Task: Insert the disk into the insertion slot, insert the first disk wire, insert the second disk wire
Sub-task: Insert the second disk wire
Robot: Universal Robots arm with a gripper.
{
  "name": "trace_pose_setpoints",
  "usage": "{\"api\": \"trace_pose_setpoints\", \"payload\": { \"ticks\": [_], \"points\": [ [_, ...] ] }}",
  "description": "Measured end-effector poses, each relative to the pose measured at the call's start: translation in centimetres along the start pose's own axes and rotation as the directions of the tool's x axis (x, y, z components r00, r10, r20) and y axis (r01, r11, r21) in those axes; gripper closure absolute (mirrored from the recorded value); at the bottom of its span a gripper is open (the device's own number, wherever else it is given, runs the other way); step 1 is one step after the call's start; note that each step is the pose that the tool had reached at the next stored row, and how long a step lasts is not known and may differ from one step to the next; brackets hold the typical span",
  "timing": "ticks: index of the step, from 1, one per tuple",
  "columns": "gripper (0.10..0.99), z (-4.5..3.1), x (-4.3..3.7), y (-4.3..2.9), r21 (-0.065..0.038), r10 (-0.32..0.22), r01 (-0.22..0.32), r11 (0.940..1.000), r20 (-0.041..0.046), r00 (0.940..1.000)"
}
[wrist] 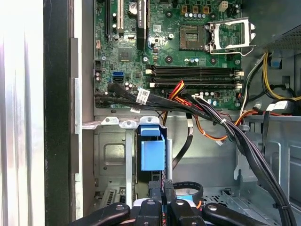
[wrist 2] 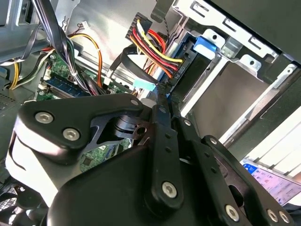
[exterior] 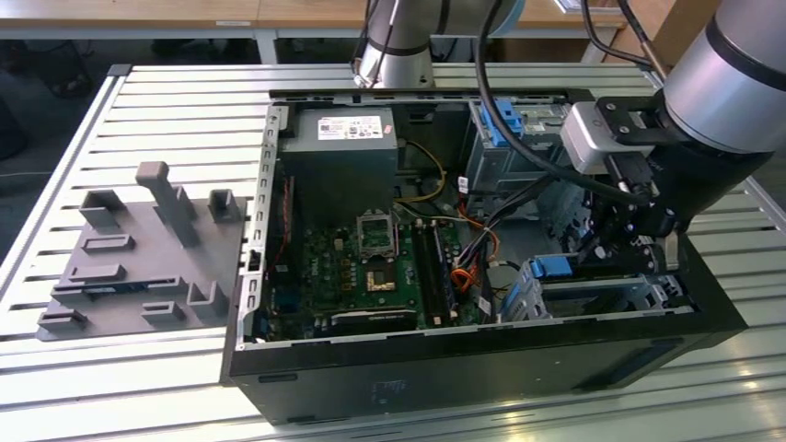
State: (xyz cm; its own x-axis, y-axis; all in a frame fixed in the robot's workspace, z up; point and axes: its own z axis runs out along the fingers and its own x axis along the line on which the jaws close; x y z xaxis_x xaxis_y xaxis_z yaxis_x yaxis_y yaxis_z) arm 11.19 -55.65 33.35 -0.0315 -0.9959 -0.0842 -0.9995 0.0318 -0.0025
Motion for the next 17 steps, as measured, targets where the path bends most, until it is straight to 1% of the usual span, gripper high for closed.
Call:
{"api": "trace_pose_setpoints", "payload": {
  "ticks": [8,17],
  "points": [
    [0.937,0.18,0.02,-0.01,-0.001,0.0,0.0,1.0,-0.0001,1.0],
    [0.937,0.55,0.05,-0.02,-0.001,0.0,0.0,1.0,-0.0004,1.0]
  ]
}}
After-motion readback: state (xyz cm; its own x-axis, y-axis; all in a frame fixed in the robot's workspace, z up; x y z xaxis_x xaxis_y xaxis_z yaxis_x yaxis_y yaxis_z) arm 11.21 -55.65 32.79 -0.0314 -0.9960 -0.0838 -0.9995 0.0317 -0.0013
